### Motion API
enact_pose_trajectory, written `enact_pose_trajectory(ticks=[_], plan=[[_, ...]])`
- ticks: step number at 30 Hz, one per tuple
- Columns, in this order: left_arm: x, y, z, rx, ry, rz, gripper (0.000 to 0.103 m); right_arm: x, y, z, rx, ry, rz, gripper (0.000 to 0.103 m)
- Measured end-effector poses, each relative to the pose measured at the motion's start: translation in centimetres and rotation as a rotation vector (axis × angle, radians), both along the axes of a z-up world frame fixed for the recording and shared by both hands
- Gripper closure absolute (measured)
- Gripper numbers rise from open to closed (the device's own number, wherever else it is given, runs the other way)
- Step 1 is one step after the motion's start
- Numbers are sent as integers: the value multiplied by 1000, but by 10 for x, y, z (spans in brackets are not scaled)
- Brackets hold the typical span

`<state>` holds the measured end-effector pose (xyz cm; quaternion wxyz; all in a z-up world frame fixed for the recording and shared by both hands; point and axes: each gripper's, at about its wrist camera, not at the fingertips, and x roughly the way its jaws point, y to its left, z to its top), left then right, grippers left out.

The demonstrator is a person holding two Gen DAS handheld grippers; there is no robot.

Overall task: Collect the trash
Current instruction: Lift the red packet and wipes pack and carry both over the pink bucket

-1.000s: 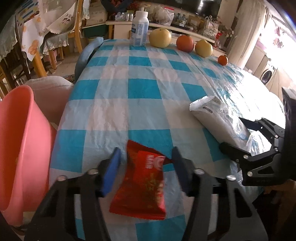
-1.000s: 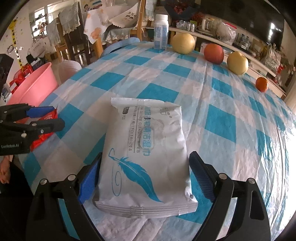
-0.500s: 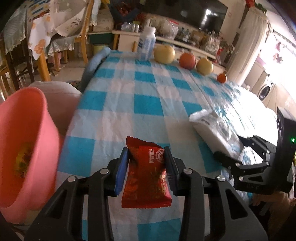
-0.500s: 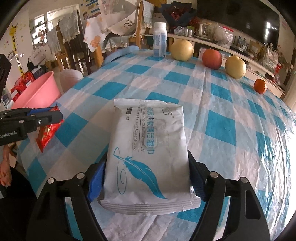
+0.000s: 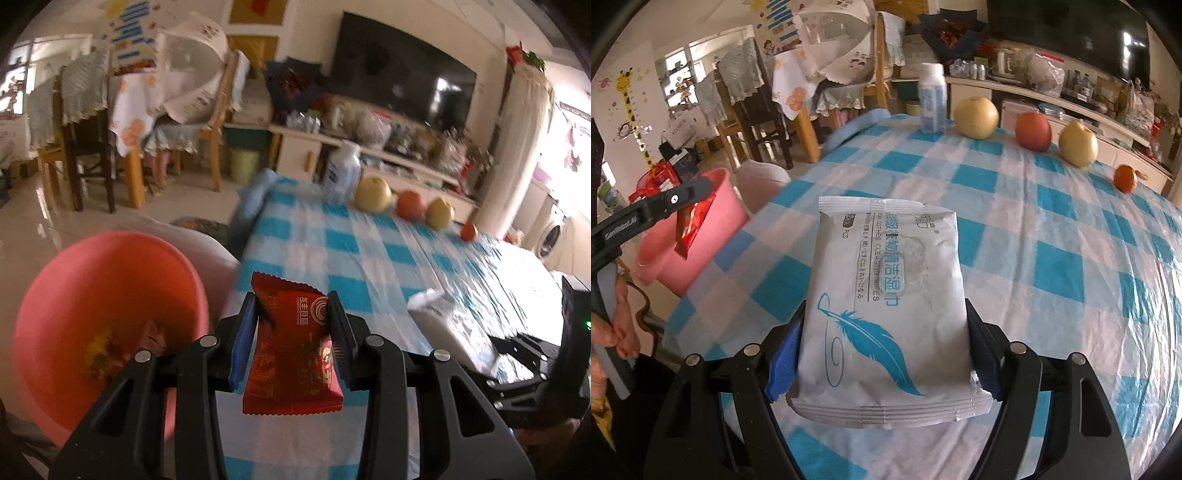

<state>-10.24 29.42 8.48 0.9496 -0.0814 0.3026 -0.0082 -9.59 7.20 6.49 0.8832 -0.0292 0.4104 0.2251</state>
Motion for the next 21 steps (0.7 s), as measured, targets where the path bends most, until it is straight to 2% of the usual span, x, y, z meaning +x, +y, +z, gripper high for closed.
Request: enact_pose_trajectory(ticks=[11,17,21], plan=[[-13,52,15,-35,-78,163,63,-3,70,28,87,8,147,26],[-16,76,13,-47,-86,254,63,1,118,50,109,-20,230,26],[-16,96,8,-86,-70,316,63,5,152,63,131,-27,280,26]])
